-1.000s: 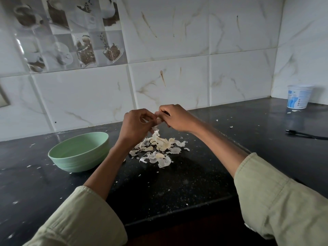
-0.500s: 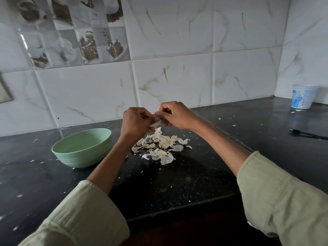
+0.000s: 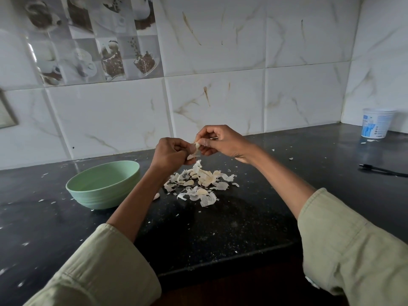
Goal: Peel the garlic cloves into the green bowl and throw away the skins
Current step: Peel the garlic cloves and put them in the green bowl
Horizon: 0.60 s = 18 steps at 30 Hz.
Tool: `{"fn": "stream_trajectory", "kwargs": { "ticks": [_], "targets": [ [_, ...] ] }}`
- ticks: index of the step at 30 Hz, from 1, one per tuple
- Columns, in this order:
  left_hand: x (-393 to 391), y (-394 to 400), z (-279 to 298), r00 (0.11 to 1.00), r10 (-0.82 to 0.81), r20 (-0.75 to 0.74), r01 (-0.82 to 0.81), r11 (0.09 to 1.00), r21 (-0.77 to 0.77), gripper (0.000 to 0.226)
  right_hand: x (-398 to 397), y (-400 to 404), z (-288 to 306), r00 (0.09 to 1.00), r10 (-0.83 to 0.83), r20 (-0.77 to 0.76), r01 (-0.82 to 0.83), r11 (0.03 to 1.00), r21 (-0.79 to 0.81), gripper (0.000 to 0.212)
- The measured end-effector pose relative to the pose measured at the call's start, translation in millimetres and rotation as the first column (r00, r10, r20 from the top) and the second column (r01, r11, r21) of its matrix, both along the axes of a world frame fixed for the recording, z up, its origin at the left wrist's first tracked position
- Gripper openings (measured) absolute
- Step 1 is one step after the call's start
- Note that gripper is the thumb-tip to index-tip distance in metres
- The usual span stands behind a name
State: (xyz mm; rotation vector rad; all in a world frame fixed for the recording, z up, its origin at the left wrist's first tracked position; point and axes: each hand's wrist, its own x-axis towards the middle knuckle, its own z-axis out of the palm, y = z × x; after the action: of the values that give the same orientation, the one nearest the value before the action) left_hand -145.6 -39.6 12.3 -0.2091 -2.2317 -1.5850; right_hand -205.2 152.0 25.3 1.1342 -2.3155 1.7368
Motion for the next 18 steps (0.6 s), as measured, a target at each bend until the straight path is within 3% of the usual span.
{"fn": "stream_trajectory", "kwargs": {
  "ticks": [5,10,13,15,18],
  "targets": [
    [-2.9,-5.6,-4.6,0.999,0.027,-0.026,-0.035,0.930,-0.366,0.034,-1.2,7.1,2.3,0.999,-0.005,0.040,0.005,1.000,0.017,0.014],
    [-3.3,-4.1,-1.7,0.996,0.045,-0.073,-0.073,0.888,-0.454,0.014,-3.1,9.4,3.5,0.999,-0.019,0.041,0.018,1.000,0.023,0.021],
    [-5.2,-5.4,-0.2,0.995,0.044,-0.091,-0.081,0.882,-0.464,0.018,-4.5,9.3,4.0,0.999,-0.028,0.026,0.027,0.999,0.018,0.023],
    [-3.5,-4.7,0.3,0.994,0.003,-0.108,-0.053,0.888,-0.458,0.006,-4.7,9.4,4.8,0.999,-0.041,0.011,0.040,0.999,0.011,0.024],
    [-2.7,-3.8,2.9,0.997,-0.044,-0.068,0.014,0.923,-0.386,0.019,-4.2,10.1,5.9,0.998,-0.057,-0.001,0.057,0.998,0.003,0.025]
  ]
}}
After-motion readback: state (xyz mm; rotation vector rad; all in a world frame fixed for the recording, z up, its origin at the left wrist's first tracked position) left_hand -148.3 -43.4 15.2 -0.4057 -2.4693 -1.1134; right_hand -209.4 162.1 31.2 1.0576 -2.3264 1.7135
